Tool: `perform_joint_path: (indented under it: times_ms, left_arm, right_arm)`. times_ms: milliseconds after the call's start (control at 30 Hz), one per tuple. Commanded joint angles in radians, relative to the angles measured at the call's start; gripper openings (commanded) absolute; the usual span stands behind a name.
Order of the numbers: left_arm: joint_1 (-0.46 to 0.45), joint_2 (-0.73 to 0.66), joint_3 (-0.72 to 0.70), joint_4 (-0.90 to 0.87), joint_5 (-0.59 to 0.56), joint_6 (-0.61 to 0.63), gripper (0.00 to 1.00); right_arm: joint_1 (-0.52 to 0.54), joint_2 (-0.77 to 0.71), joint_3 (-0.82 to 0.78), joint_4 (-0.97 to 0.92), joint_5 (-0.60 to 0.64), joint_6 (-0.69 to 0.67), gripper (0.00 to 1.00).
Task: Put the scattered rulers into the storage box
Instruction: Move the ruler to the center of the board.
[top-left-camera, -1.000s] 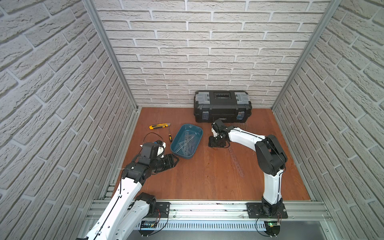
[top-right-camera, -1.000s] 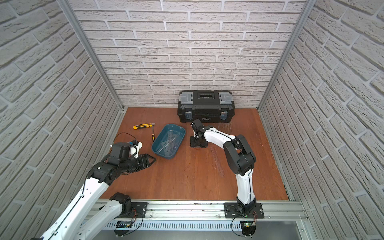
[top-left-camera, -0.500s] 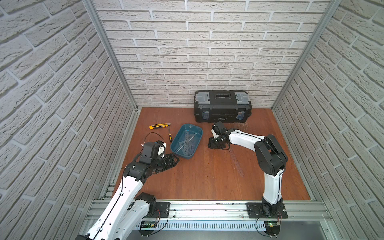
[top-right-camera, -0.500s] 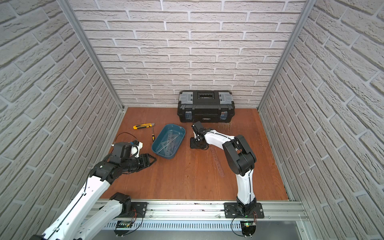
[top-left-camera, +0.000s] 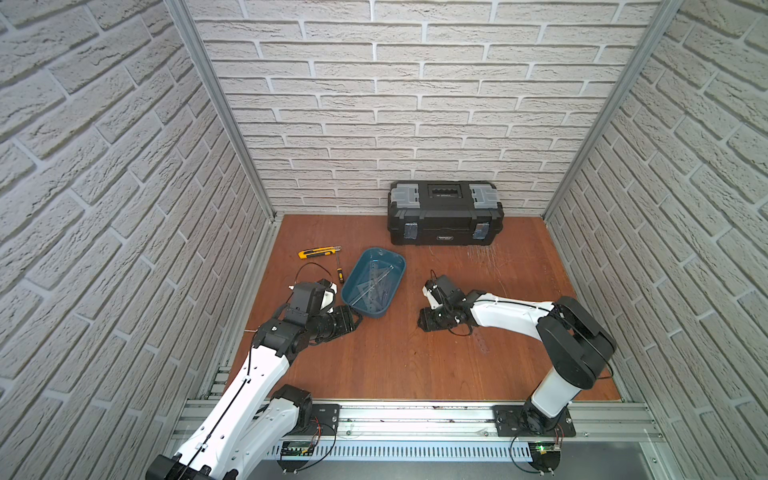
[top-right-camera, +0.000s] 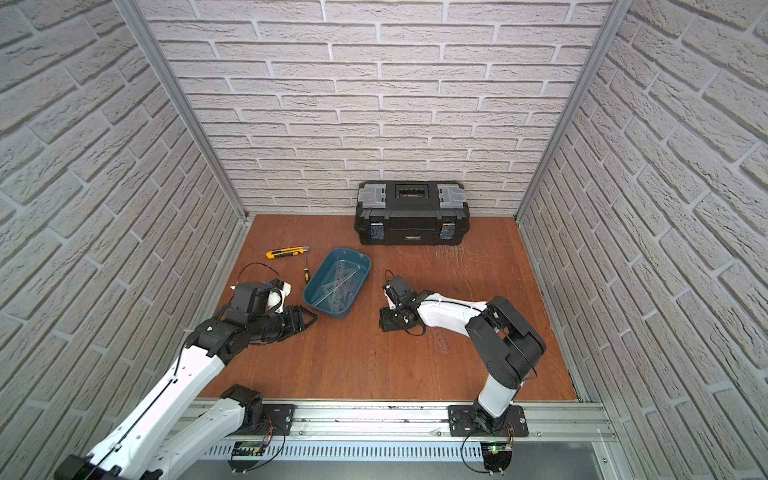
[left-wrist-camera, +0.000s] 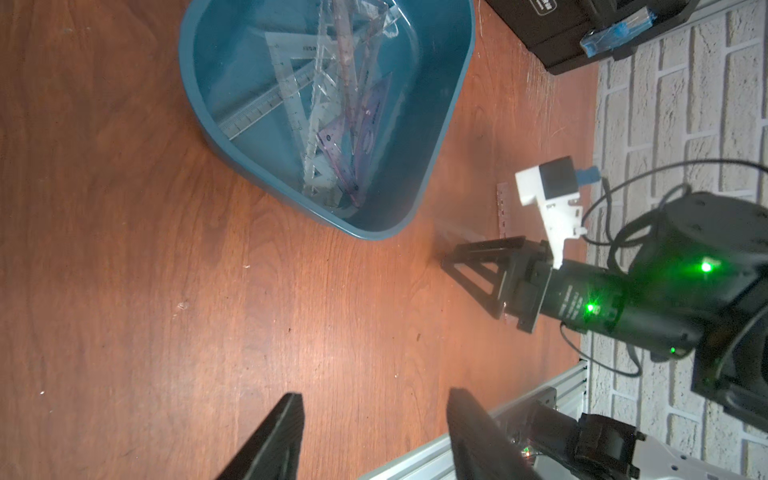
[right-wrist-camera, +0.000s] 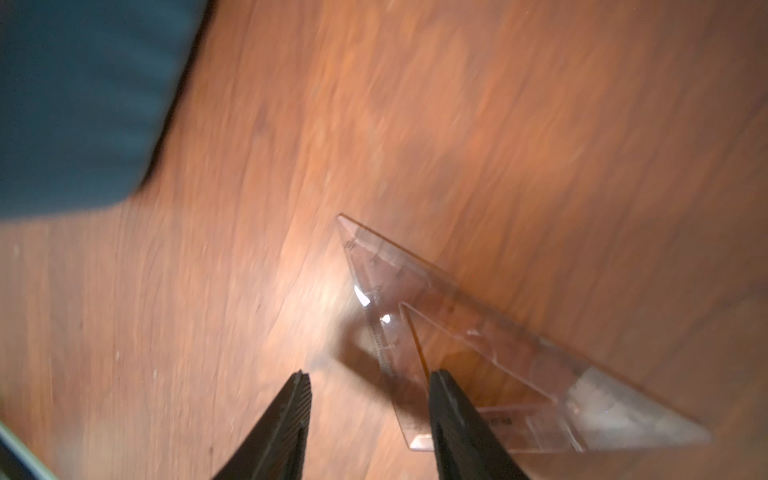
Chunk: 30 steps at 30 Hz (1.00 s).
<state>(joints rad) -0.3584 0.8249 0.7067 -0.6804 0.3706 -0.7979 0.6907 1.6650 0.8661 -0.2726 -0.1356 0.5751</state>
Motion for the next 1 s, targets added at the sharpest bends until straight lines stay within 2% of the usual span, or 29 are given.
perform_joint_path:
  times_ms: [0, 300, 467, 633, 800, 967]
  left_arm:
    - [-0.042, 0.018, 0.015, 0.036, -0.037, -0.011, 0.6]
    - [-0.204, 0.132, 0.042, 0.095, -0.137, -0.045, 0.6]
    - [-0.3, 0.219, 0.068, 0.145, -0.191, -0.063, 0.6]
    - [-0.395, 0.335, 0.092, 0.211, -0.225, -0.062, 0.58]
    - [-0.446, 0.477, 0.092, 0.333, -0.202, -0.076, 0.57]
    - [-0.466, 0.575, 0.09, 0.429, -0.173, -0.091, 0.56]
  right_arm:
    - [0.081, -0.034, -0.14, -0.086, 0.004, 0.079, 0.5]
    - [0.221, -0.35, -0.37, -0.143, 0.073, 0.226, 0.51]
    - [0.226, -0.499, -0.352, -0.254, 0.14, 0.211, 0.52]
    - [0.226, -0.648, -0.284, -0.352, 0.209, 0.223, 0.6]
    - [0.218, -0.703, -0.283, -0.425, 0.275, 0.268, 0.64]
    - [0.191, -0.695, -0.339, -0.413, 0.271, 0.33, 0.66]
